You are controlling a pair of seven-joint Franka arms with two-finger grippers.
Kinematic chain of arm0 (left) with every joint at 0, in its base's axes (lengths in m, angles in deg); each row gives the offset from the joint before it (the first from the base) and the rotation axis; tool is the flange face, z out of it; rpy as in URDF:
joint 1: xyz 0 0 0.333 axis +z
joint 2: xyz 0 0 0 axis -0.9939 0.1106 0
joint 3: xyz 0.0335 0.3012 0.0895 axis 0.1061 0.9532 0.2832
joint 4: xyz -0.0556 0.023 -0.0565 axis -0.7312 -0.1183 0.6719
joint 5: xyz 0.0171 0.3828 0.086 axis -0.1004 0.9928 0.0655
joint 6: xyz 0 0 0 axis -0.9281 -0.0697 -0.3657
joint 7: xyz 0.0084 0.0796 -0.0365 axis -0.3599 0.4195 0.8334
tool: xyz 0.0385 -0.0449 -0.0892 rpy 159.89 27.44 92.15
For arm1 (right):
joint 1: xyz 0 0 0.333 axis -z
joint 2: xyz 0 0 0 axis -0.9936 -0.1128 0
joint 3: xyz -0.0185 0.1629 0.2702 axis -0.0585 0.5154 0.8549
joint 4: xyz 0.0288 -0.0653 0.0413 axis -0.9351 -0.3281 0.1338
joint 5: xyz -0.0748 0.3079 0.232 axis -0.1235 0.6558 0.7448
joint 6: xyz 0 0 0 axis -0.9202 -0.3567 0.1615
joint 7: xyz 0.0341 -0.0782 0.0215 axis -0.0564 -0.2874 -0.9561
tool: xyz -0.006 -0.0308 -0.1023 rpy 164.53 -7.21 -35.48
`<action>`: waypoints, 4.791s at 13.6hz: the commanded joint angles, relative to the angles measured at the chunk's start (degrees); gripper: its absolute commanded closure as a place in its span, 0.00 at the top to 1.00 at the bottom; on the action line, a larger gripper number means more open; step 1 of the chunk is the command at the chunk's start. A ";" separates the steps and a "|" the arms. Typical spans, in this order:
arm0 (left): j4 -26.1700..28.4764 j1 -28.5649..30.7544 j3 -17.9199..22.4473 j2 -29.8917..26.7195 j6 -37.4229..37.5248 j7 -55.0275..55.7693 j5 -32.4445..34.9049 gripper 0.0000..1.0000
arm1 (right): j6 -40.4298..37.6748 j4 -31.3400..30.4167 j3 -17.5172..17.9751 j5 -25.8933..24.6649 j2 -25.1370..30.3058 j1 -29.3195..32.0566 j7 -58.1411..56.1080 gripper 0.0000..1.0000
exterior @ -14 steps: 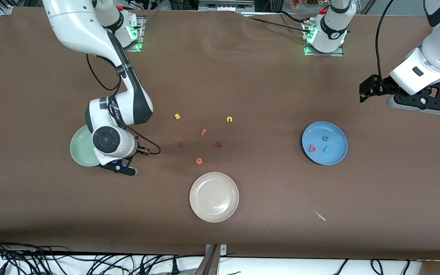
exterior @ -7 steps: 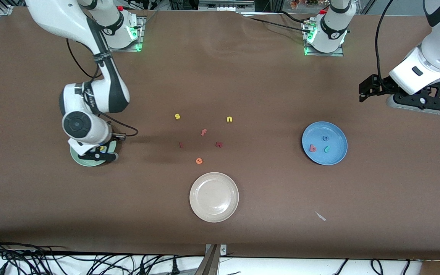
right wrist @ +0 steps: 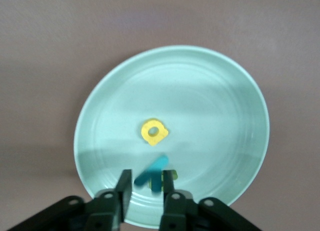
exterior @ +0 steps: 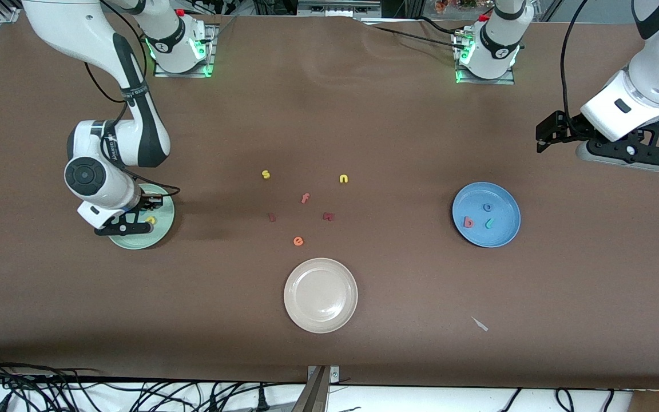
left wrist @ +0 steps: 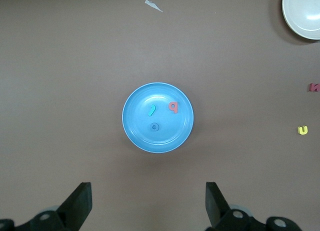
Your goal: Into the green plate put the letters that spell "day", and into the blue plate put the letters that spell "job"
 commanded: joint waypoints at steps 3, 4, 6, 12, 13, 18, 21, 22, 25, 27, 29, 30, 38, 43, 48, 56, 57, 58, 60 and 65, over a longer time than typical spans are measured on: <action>0.01 -0.01 -0.03 -0.75 0.47 0.11 -0.01 1.00 | -20.01 12.19 0.77 3.57 1.54 -1.34 -0.58 1.00; 0.01 0.07 0.06 -0.74 0.47 0.11 -0.01 1.00 | -22.66 14.13 0.77 3.57 1.54 -2.04 -0.58 1.00; 0.01 0.07 0.06 -0.74 0.47 0.11 -0.01 1.00 | -26.28 15.99 0.77 3.66 1.80 -3.53 -0.40 1.00; 0.10 -0.01 -0.03 -0.75 0.47 0.11 -0.01 1.00 | -39.28 23.45 0.85 5.16 2.59 -5.73 -0.31 1.00; 0.10 -0.01 -0.03 -0.74 0.47 0.11 -0.01 1.00 | -41.48 24.69 0.85 5.16 2.68 -5.73 -0.40 1.00; 0.10 0.07 0.06 -0.83 0.55 0.11 -0.01 1.00 | -45.45 26.72 3.99 4.98 7.94 -4.52 -0.57 1.00; 0.10 0.07 0.06 -0.75 0.55 0.11 -0.01 1.00 | -45.28 23.49 14.71 4.46 12.24 6.09 1.96 1.00; 0.10 0.07 0.06 -0.83 0.55 0.02 -0.01 1.00 | -44.76 22.34 18.57 4.19 14.17 9.70 3.36 1.00; 0.10 0.07 0.06 -0.83 0.55 0.11 -0.01 1.00 | -43.53 22.33 20.89 4.10 18.49 13.68 4.35 1.00; 0.27 0.07 0.06 -0.83 0.55 0.02 -0.01 1.00 | -42.20 22.68 20.89 3.41 19.81 15.27 3.99 1.00; 0.19 -0.01 0.06 -0.83 0.55 0.11 -0.01 1.00 | -41.85 22.76 20.89 2.61 19.82 17.20 3.73 1.00; 0.19 0.07 0.06 -0.83 0.64 0.11 -0.01 1.00 | -41.59 22.77 20.81 2.35 19.64 17.81 3.73 1.00; 0.10 0.69 0.15 -0.74 1.70 0.11 -0.01 1.00 | -40.71 23.12 20.63 0.06 19.55 20.28 1.62 1.00; 0.10 0.69 0.23 -0.74 1.78 0.11 -0.01 1.00 | -41.50 23.64 20.63 0.32 18.85 20.02 1.62 1.00; 0.01 0.78 0.41 -0.83 1.78 2.38 -0.01 1.00 | -41.50 23.64 20.63 0.50 18.85 19.93 1.54 1.00; -0.08 0.60 0.06 -0.75 1.78 6.79 0.08 1.00 | -41.59 23.64 20.63 0.59 18.68 20.11 1.09 1.00; -0.08 0.60 0.06 -0.83 1.78 6.70 0.08 1.00 | -41.59 23.64 20.63 0.59 18.68 20.11 1.18 1.00; -0.08 0.69 0.06 -0.83 1.78 6.70 0.08 1.00 | -41.59 23.64 20.63 0.59 18.68 20.11 1.18 1.00; -0.08 0.60 0.06 -0.83 1.78 6.70 -0.01 1.00 | -41.59 23.64 20.63 0.59 18.59 20.11 1.09 1.00; -0.08 0.60 0.06 -0.83 1.78 6.70 -0.01 1.00 | -41.67 23.56 20.63 0.59 18.59 20.11 1.01 1.00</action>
